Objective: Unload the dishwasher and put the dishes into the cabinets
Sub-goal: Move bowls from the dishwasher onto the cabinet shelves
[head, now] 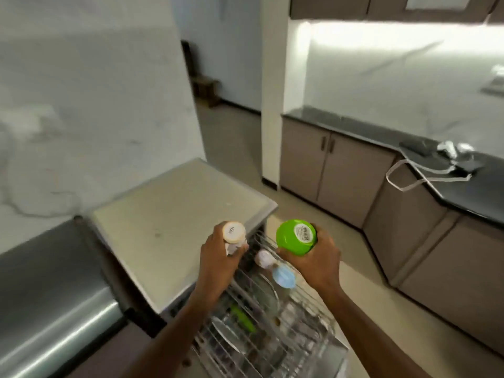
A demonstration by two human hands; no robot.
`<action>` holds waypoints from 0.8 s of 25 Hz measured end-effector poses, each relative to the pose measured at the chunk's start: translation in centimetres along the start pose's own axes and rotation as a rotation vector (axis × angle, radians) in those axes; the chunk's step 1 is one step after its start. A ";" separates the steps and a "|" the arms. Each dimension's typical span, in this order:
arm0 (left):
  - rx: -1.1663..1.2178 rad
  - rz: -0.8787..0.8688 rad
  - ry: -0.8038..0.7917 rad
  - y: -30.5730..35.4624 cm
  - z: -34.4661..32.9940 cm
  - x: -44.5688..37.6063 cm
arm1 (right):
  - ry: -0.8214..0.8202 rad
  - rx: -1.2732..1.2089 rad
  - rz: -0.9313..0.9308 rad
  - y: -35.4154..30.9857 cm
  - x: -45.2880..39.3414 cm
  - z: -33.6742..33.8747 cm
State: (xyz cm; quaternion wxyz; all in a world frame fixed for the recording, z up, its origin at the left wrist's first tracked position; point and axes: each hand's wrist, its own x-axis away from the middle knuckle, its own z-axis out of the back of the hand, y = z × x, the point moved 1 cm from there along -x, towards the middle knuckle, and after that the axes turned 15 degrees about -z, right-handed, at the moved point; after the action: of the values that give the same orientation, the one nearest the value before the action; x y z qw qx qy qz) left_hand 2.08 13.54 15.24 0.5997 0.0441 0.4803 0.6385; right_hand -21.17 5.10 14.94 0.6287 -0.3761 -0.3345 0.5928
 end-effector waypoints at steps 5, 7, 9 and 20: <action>-0.198 -0.251 0.231 11.0 22.8 0.0 | -0.070 -0.203 0.384 -21.2 11.8 4.4; -0.279 -0.273 0.370 14.1 32.4 1.0 | -0.117 -0.228 0.547 -29.1 17.2 5.1; -0.349 -0.233 0.495 16.0 41.4 3.4 | -0.224 -0.261 0.681 -35.7 22.8 5.2; -0.686 0.031 0.879 14.8 72.2 19.5 | -0.654 -0.410 1.125 -53.7 44.6 -2.8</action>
State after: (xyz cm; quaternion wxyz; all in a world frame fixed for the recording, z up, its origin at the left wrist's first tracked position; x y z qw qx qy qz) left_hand 31.65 72.42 53.59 0.3134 -0.4171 0.4492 0.7253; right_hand 11.04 48.55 59.06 0.0075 -0.4058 -0.3662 0.8373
